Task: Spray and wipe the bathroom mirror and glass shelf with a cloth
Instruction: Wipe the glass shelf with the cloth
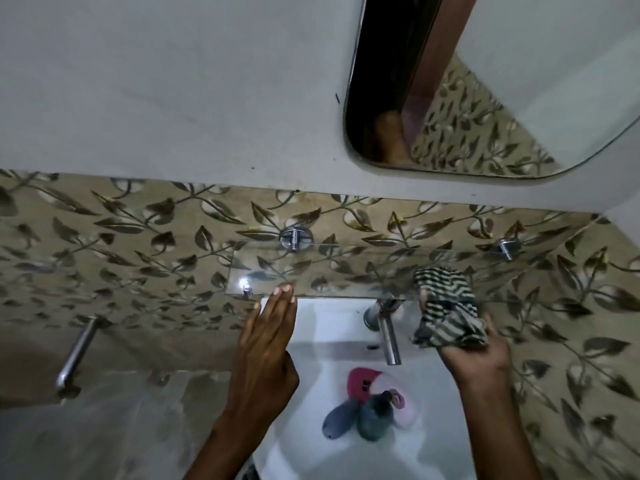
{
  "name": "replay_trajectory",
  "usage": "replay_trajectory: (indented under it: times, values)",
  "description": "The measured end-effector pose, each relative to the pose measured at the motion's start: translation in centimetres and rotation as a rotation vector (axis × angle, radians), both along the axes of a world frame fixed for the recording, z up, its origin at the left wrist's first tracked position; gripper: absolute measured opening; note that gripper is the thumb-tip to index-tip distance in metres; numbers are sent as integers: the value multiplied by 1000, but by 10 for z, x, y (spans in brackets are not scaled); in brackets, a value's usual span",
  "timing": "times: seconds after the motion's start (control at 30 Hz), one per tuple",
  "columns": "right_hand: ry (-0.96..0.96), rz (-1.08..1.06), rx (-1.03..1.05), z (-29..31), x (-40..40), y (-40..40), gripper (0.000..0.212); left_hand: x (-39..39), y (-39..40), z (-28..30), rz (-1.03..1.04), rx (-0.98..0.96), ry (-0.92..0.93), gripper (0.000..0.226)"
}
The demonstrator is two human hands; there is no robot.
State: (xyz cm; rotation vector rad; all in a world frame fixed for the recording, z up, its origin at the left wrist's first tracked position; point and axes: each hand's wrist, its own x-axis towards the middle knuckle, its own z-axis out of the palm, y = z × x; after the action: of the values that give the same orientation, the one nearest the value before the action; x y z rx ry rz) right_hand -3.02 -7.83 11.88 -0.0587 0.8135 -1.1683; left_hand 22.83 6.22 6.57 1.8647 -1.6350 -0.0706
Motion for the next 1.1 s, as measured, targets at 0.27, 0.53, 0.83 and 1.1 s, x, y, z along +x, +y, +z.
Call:
replay_trajectory:
  times: [0.27, 0.53, 0.83, 1.1]
  values:
    - [78, 148, 150, 6, 98, 41, 54, 9, 0, 1, -61, -37, 46, 84]
    - [434, -297, 85, 5, 63, 12, 42, 18, 5, 4, -111, -36, 39, 82]
    - [723, -72, -61, -19, 147, 56, 26, 22, 4, 2, -156, -38, 61, 84]
    - [1306, -443, -363, 16, 83, 42, 30, 28, 6, 4, -173, -47, 32, 86]
